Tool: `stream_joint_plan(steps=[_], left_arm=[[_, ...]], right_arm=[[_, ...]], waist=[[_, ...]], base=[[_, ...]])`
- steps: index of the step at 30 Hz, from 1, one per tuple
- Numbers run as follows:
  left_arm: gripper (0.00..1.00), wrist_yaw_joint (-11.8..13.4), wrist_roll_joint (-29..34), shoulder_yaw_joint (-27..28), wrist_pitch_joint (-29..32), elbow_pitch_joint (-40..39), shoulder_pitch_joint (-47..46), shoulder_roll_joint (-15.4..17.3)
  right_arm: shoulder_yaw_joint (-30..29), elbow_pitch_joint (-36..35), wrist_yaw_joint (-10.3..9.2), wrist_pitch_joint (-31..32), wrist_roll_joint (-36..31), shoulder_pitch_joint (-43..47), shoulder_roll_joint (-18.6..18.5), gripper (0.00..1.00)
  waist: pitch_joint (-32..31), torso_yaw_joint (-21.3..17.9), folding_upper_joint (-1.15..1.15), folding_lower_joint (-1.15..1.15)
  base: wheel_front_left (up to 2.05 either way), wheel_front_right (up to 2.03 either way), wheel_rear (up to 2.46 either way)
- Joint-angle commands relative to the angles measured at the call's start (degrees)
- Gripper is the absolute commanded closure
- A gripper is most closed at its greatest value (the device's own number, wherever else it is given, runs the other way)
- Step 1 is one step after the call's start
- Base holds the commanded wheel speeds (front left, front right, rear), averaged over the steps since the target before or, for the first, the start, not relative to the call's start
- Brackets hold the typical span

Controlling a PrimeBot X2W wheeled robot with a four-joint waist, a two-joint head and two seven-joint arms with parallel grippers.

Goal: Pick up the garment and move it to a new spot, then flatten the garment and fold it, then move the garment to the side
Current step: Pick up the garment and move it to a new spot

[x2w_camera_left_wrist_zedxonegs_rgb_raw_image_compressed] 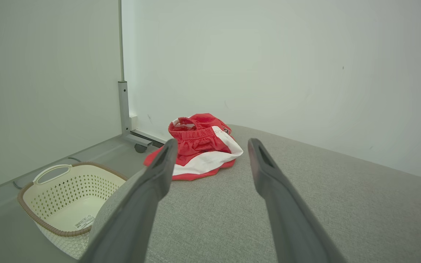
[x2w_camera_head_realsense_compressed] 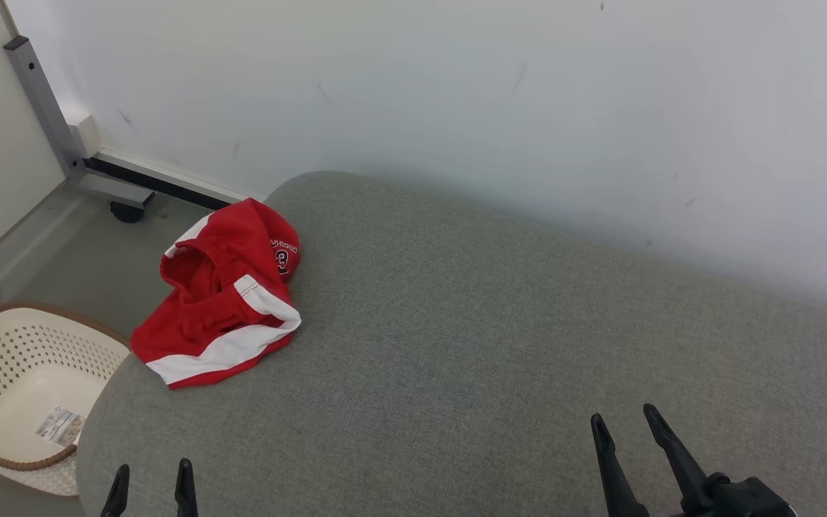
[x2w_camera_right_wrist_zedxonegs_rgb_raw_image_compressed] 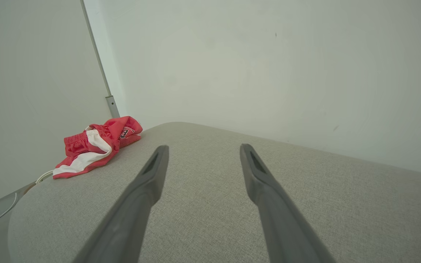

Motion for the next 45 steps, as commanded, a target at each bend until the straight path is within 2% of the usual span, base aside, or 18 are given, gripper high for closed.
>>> stream_joint_plan(steps=[1, 10, 18, 24, 30, 35, 40, 45], left_arm=[[0.0, 0.2, -0.2, 0.0, -0.2, -0.2, 0.3, 0.0], [0.0, -0.2, -2.9, -0.3, -0.2, 1.6, -3.2, 0.0], [0.0, -0.5, -6.8, 0.2, -0.1, 6.3, -16.3, 0.0], [0.0, -2.1, -7.8, 1.0, -0.1, 15.8, -25.8, 0.0], [0.0, -3.0, -8.2, 4.2, -0.1, 26.5, -38.7, 0.7], [0.0, -2.4, -9.5, 6.6, 0.0, 37.0, -48.8, 2.6], [0.0, -1.2, -11.0, 8.1, 4.8, 47.0, -58.2, 5.2], [0.0, -1.1, -12.9, 8.4, 13.8, 55.6, -64.9, 7.7]], right_arm=[[0.1, 0.0, -0.06, -0.2, 0.4, -0.5, -0.4, 0.0], [-1.4, -0.6, -0.06, -0.2, -0.2, 1.0, -2.1, 0.0], [-1.2, -1.6, -0.06, -0.2, -0.9, -5.0, -8.0, 0.0], [-1.1, -2.0, -0.06, -0.2, -0.7, -9.1, -11.3, 0.0], [-1.3, -2.8, -0.06, -0.2, -0.9, -13.2, -14.7, 0.0], [-1.7, -3.4, -0.06, -0.2, -1.0, -15.5, -17.0, 0.0], [-2.5, -4.0, -0.06, -0.2, -1.0, -16.9, -18.9, 0.0], [-3.0, -3.4, -0.06, 0.0, -0.9, -17.2, -19.7, 0.0]], waist=[[0.2, 0.2, 0.0, 0.0], [3.0, 0.3, 0.0, 0.0], [14.1, -2.5, 0.0, 0.0], [19.8, -4.5, 0.0, 0.0], [26.6, -6.4, 0.0, 0.0], [31.5, -7.5, 0.0, 0.0], [35.0, -7.9, 0.0, 0.0], [36.4, -8.1, 0.0, 0.0]], base=[[0.0, 0.0, 0.0], [0.0, 0.0, 0.0], [0.0, 0.0, 0.0], [0.0, 0.0, 0.0], [0.0, 0.0, 0.0], [0.0, 0.0, 0.0], [0.0, 0.0, 0.0], [0.0, 0.0, 0.0]])
